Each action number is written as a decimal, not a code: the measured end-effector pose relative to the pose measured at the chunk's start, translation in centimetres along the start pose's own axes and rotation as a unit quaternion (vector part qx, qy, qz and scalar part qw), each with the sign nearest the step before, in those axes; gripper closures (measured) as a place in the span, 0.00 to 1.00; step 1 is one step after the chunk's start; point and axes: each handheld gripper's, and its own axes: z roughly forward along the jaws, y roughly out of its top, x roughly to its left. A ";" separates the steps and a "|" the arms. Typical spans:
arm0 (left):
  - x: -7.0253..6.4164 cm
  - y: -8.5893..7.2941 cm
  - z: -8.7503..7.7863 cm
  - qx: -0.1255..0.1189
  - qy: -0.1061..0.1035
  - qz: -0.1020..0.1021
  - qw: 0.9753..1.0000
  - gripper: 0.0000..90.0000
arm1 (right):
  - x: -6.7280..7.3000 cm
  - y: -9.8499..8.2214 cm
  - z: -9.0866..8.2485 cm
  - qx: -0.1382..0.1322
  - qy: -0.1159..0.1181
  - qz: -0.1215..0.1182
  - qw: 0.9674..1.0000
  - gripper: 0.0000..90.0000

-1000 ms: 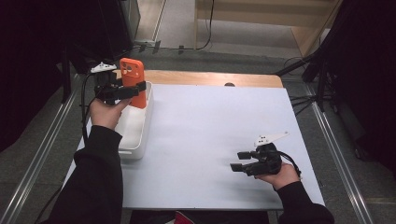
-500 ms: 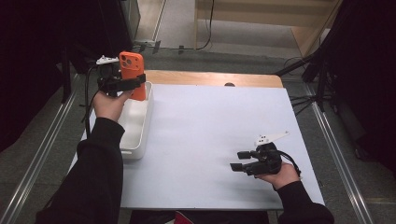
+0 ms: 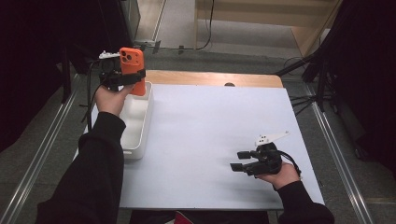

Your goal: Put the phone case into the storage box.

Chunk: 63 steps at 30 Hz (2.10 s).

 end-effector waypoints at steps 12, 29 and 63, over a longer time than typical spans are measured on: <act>0.7 0.4 1.7 0.002 0.024 -0.011 1.000 0.16 | -0.1 0.1 -0.1 -0.003 -0.001 0.000 1.000 0.36; 0.9 -0.2 3.7 0.009 0.053 -0.022 0.998 0.16 | -0.1 0.1 -0.2 -0.004 -0.001 0.000 1.000 0.36; 1.0 -2.4 5.6 0.044 0.062 -0.018 0.997 0.16 | 0.0 0.1 0.0 -0.001 0.002 -0.001 1.000 0.36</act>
